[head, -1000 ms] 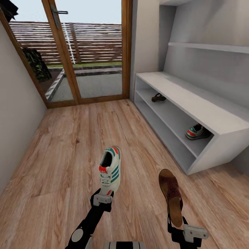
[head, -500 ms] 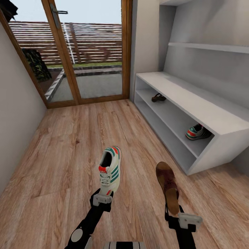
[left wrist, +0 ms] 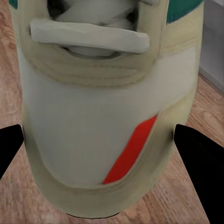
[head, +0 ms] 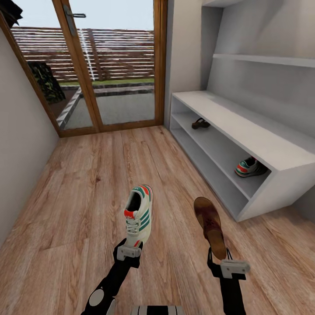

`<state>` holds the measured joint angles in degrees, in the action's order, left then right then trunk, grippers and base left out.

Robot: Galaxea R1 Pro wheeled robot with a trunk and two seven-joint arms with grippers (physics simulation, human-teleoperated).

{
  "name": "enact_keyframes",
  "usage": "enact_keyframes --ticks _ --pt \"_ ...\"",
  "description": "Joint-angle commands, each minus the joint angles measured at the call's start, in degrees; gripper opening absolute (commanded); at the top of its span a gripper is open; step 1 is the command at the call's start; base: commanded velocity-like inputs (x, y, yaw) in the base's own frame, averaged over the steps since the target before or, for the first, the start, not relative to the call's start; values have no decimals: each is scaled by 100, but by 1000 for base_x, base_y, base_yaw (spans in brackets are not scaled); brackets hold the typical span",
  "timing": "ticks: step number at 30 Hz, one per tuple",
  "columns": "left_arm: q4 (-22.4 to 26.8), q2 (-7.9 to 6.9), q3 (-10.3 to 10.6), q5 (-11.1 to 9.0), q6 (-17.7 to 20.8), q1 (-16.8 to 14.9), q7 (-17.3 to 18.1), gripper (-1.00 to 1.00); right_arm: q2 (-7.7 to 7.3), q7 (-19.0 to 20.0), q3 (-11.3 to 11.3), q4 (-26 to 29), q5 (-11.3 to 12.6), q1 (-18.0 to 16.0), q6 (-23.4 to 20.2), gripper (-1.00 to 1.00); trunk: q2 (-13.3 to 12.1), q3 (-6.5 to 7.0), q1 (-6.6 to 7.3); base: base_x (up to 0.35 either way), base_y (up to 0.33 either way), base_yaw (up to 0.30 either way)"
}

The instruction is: Pick up the two gym shoes and the two sandals from the corridor floor and place them onto the hallstand (shoe rack) in the corridor, making sure they are on the rack and not on the floor. Arrange them so the two gym shoes are next to each other and the two sandals are next to each other.

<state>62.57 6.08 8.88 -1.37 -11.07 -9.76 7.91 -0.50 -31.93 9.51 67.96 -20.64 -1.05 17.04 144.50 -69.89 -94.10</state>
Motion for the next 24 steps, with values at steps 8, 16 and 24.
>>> enact_keyframes --ticks 8,16,24 --pt "0 -1 -1 -3 0 0 0 -100 113 -44 50 -256 23 -9 22 -100 0 0 0 0 0 0" --pt "0 -2 -1 4 0 0 0 -100 151 -49 58 -350 25 -5 34 -100 0 0 0 0 0 0" --pt "0 -2 -1 2 0 0 0 -100 154 -38 60 -361 31 -1 37 -100 0 0 0 0 0 0"
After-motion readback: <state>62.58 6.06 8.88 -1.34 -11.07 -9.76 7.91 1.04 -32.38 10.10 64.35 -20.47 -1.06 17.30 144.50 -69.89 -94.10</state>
